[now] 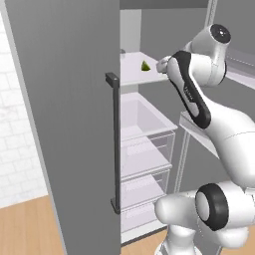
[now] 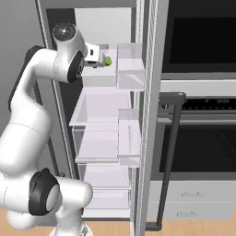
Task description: Grab a lemon wedge from the fridge and one ice cube from the ice bowl, and put them in the glass of lemonade.
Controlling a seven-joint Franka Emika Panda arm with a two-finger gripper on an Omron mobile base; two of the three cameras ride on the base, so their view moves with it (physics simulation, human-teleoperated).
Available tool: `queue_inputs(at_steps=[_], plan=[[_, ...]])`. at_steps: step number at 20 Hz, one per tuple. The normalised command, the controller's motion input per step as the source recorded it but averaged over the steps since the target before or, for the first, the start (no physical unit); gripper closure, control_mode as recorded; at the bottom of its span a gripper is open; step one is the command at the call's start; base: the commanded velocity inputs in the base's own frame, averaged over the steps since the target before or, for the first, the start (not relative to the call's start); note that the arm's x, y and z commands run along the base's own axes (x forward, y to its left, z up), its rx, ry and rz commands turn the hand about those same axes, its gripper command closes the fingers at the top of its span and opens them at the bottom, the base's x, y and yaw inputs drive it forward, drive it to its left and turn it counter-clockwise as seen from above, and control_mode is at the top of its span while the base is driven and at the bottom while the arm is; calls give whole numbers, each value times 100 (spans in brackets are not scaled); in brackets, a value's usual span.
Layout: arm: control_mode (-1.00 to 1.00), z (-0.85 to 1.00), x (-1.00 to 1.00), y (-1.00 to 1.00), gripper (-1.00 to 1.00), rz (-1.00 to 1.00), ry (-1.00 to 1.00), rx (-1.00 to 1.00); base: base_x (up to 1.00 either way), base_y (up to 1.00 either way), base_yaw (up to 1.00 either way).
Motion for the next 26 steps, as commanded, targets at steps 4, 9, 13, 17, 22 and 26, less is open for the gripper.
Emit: queue_inputs(at_steps=[4, 9, 13, 17, 22, 26], plan=[[-100, 42, 100, 0, -100, 1, 31, -1, 0, 0, 0], [-100, -52, 95, 4, -100, 0, 22, -3, 0, 0, 0], [-100, -52, 73, 10, -100, 0, 0, -1, 0, 0, 0], [-100, -7, 56, 11, -100, -2, -2, -1, 0, 0, 0], [-100, -11, 4, 8, -100, -3, -25, -1, 0, 0, 0], [-100, -12, 23, 0, -100, -10, -18, 0, 0, 0, 0]])
